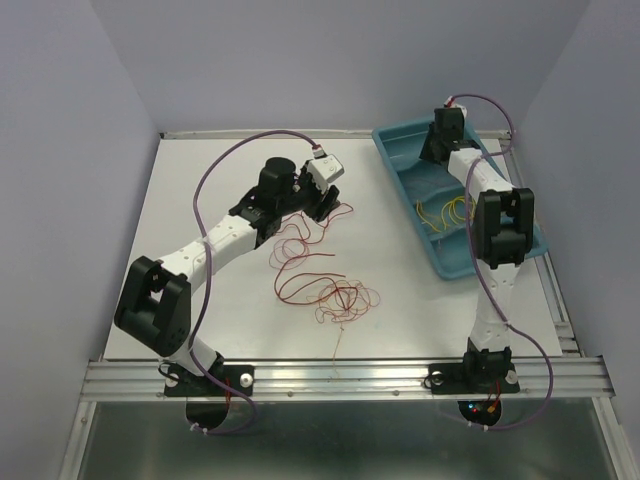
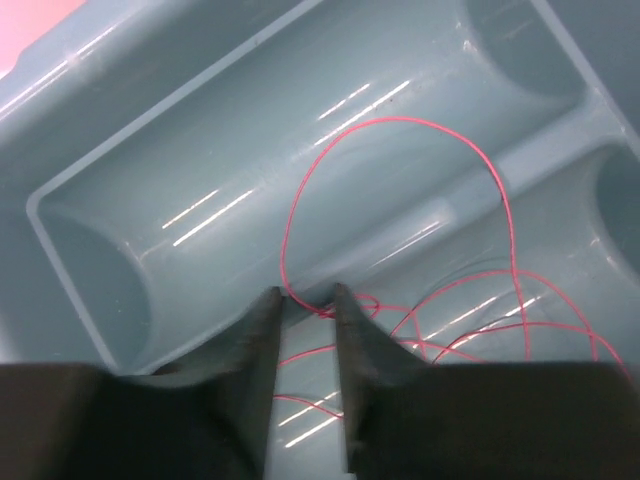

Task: Untangle the cables
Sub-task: Place the cable in the bin.

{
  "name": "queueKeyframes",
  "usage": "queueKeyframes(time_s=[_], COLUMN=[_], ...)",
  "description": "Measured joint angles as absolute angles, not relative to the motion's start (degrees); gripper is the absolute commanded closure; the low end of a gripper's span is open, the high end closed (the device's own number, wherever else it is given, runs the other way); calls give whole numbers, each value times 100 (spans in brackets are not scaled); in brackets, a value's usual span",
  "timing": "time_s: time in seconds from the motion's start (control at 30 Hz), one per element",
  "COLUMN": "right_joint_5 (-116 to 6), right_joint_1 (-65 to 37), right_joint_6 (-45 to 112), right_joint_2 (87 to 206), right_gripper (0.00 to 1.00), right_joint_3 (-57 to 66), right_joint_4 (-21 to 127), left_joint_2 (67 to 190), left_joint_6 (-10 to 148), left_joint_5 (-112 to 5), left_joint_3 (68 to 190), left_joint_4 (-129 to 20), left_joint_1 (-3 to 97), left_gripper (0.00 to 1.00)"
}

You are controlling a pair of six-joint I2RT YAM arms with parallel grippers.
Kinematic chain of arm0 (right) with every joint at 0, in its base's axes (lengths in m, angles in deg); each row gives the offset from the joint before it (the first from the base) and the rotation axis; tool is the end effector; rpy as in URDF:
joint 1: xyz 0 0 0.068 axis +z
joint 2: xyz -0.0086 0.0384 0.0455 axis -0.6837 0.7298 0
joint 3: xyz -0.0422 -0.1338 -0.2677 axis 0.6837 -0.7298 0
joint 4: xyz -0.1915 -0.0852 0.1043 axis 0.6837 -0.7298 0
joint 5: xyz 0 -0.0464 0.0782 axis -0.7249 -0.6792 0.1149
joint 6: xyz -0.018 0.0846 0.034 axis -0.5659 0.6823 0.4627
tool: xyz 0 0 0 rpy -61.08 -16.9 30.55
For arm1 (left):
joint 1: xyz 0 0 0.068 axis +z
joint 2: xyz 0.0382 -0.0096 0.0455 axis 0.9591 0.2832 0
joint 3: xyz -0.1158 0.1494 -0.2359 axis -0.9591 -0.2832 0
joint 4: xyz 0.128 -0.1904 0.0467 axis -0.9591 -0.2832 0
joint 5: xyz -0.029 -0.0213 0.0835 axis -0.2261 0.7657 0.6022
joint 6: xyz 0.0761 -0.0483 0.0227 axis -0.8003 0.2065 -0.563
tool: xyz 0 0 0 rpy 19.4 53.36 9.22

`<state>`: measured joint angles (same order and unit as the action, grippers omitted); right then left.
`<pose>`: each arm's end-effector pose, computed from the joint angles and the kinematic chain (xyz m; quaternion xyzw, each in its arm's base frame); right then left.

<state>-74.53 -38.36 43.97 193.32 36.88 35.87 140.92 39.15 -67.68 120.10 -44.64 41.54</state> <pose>0.5475 0.0279 0.2352 0.1451 0.8798 -0.0091 0.4525 0.3027 -0.2268 0.3408 0.4338 0.6416 -0.2263 0.5907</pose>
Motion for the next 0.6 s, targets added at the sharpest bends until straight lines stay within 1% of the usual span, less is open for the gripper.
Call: queueKeyframes(time_s=[0.07,0.1,0.27,0.6], right_joint_5=[-7475,-7490,-7517,-7528], right_joint_1=[-3836,-3836,-3836,-3836], right_joint_6=[4382,4367,4391,4476], right_joint_2=[19332,19332,19332,19225], right_gripper=[82,88,100,99], right_joint_3=[3708,3708,3708,3504], right_joint_4=[3596,3611,3639,3760], left_joint_2=[14092,14092,14092,14092], left_joint_6=[3915,3915,3915,3917], left_joint_5=[-6775,-6785,-6827,-6897], left_joint_3=[12010,12010,12010,12010], left_joint_4=[-4464,-4464,-4464,-4462], left_joint_1=[4171,4178,4180,4191], left_gripper=[39,39,39,39])
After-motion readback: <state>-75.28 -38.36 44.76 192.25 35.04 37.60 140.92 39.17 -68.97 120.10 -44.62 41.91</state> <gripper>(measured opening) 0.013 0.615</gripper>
